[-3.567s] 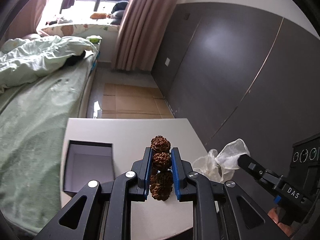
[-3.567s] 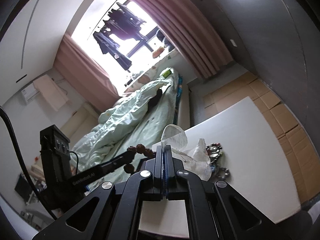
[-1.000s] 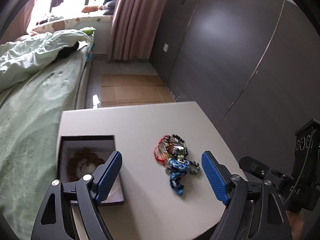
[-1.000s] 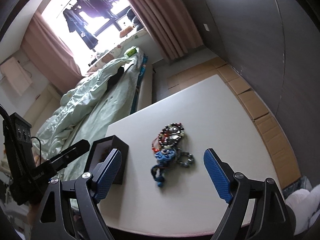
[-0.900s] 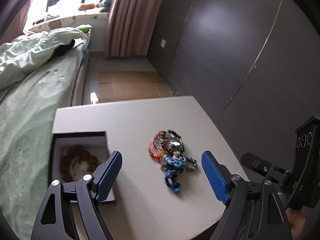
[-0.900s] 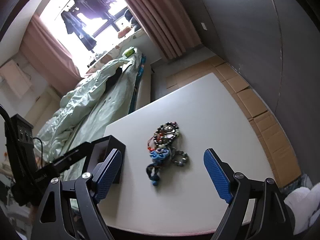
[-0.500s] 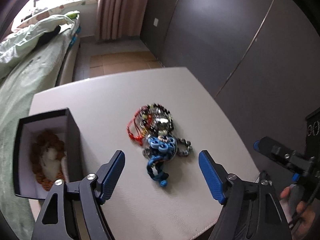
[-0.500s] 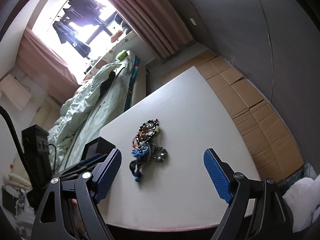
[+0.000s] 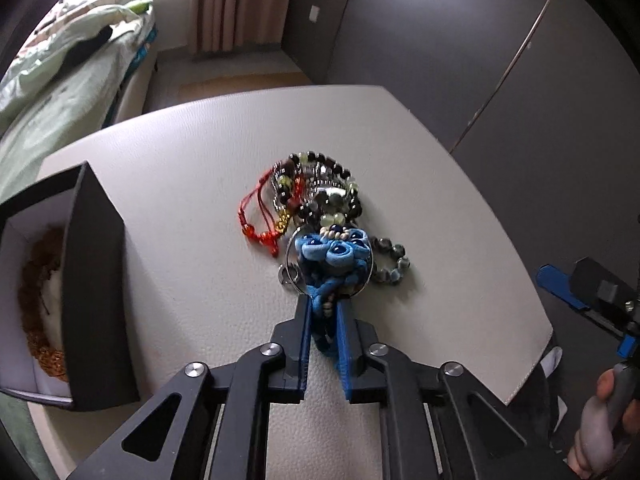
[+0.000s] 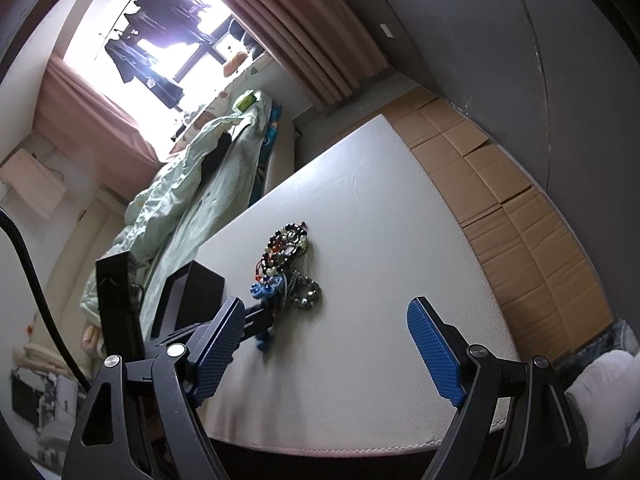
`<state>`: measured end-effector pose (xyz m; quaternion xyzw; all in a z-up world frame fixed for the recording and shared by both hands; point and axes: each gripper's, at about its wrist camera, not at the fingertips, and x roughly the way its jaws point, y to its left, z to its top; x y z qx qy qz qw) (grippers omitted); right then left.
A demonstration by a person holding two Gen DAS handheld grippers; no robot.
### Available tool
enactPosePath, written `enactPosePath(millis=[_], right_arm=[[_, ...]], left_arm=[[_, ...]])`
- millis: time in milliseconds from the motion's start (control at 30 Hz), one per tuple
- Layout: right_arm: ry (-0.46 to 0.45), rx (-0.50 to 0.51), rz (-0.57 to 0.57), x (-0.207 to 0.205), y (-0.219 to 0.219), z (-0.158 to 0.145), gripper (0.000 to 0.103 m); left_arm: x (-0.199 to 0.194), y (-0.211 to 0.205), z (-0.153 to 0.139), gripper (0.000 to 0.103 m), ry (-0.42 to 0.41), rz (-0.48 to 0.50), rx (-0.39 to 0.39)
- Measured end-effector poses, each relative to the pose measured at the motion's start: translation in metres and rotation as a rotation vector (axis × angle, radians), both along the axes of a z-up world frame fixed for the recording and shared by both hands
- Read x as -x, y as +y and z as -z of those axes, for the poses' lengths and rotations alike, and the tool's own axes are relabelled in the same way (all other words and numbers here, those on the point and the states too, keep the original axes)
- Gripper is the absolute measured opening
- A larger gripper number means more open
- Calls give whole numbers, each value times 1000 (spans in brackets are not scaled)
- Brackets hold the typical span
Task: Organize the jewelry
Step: 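Grasp the blue beaded piece with the left gripper and lift it, then lower the blue beaded piece into the black box and release it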
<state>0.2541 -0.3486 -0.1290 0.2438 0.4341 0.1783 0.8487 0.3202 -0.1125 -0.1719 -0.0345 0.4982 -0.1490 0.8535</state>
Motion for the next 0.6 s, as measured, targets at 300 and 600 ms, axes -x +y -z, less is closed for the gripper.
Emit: enactPosePath(millis=[300, 600], right_arm=[[3, 10, -50, -4, 18, 5, 76], [16, 35, -107, -15, 47, 9, 75]], left_arm=[[24, 13, -42, 9, -122, -41, -3], [37, 42, -69, 9, -187, -111, -8]])
